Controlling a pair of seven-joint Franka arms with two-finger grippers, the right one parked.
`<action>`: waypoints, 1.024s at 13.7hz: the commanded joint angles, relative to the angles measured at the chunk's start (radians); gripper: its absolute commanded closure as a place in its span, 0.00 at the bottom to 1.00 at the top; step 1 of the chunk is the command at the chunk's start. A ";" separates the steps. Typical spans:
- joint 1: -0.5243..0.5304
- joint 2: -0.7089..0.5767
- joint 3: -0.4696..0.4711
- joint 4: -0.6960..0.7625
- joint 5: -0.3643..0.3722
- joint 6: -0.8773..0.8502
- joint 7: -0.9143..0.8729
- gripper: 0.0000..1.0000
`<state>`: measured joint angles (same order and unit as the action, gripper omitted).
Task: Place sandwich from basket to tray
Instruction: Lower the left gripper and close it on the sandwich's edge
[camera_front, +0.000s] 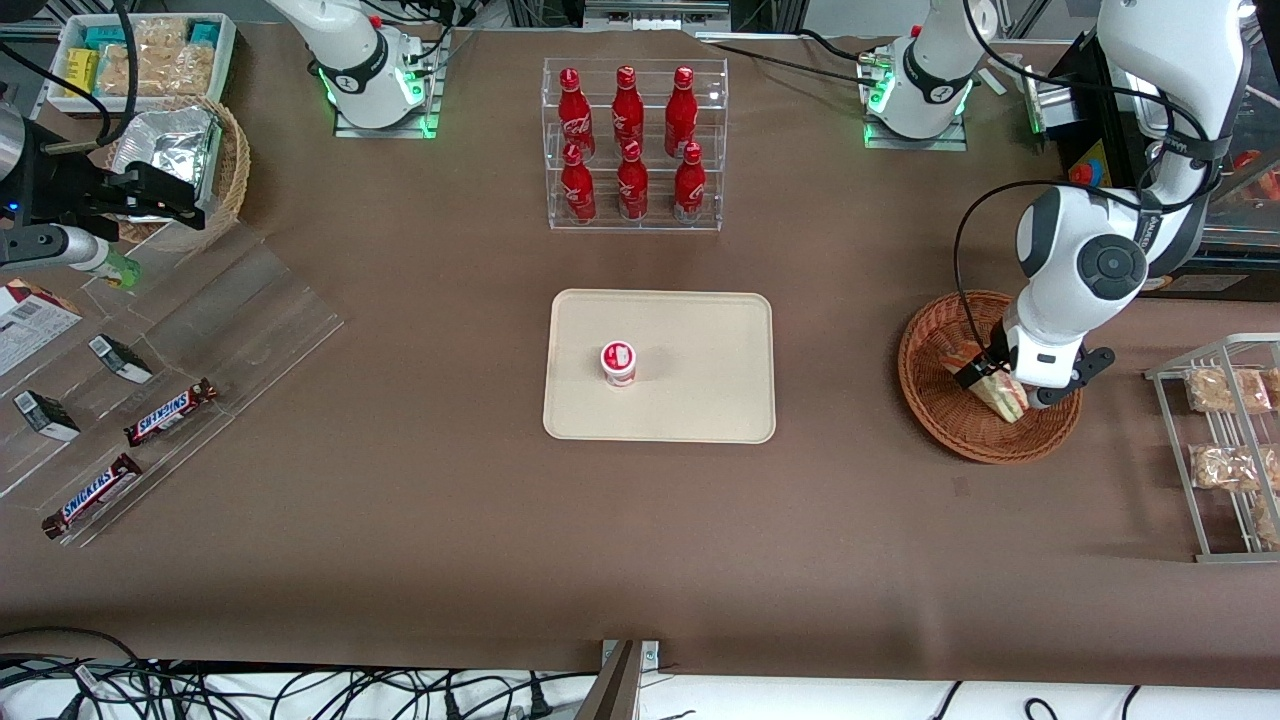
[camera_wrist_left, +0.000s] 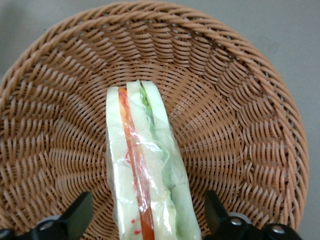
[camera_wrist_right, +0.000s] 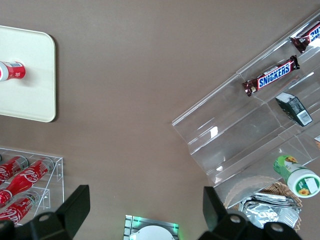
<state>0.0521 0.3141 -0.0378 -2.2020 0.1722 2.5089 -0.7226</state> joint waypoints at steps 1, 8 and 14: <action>0.002 -0.003 0.001 -0.001 0.033 0.008 -0.024 0.81; 0.017 -0.021 -0.002 -0.005 0.201 0.007 -0.031 1.00; 0.015 -0.079 -0.033 0.094 0.147 -0.227 0.105 1.00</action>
<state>0.0606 0.2854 -0.0450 -2.1618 0.3454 2.4239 -0.7006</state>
